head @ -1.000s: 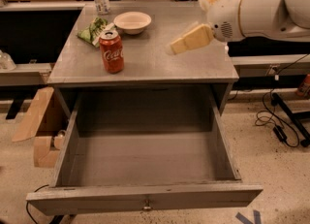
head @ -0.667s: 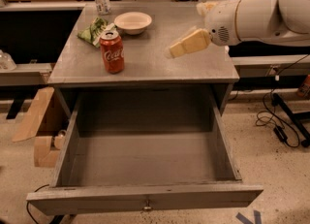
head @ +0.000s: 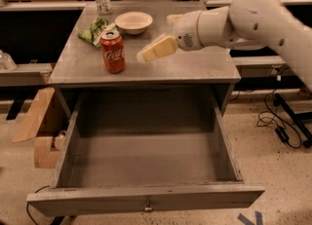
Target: Place coke can into top drawer
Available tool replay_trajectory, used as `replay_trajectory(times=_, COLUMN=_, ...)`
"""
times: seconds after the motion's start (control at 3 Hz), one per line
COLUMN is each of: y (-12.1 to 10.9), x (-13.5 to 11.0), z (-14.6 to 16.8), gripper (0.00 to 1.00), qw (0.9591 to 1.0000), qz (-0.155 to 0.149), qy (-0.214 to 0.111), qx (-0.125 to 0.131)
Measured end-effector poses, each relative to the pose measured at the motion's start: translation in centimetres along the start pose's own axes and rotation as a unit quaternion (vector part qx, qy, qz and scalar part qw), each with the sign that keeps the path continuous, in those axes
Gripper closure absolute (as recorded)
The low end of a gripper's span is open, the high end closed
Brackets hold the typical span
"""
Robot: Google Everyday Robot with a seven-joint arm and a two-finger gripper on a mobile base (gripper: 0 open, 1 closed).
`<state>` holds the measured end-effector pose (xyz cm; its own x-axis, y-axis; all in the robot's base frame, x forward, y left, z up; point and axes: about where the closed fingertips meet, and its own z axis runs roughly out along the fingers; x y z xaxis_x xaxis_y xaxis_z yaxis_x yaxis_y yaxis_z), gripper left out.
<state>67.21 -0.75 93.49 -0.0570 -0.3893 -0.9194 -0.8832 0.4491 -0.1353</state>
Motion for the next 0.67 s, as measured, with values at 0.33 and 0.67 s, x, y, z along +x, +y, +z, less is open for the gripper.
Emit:
replay_trajectory(times=0.33, y=0.7, x=0.4, z=3.8, gripper=0.0, qw=0.9997, qz=0.004, qy=-0.015, qx=-0.02)
replay_trajectory(times=0.67, y=1.5, x=0.4, z=8.5, gripper=0.0, qw=0.9959, qz=0.015, qy=-0.068, qx=-0.057)
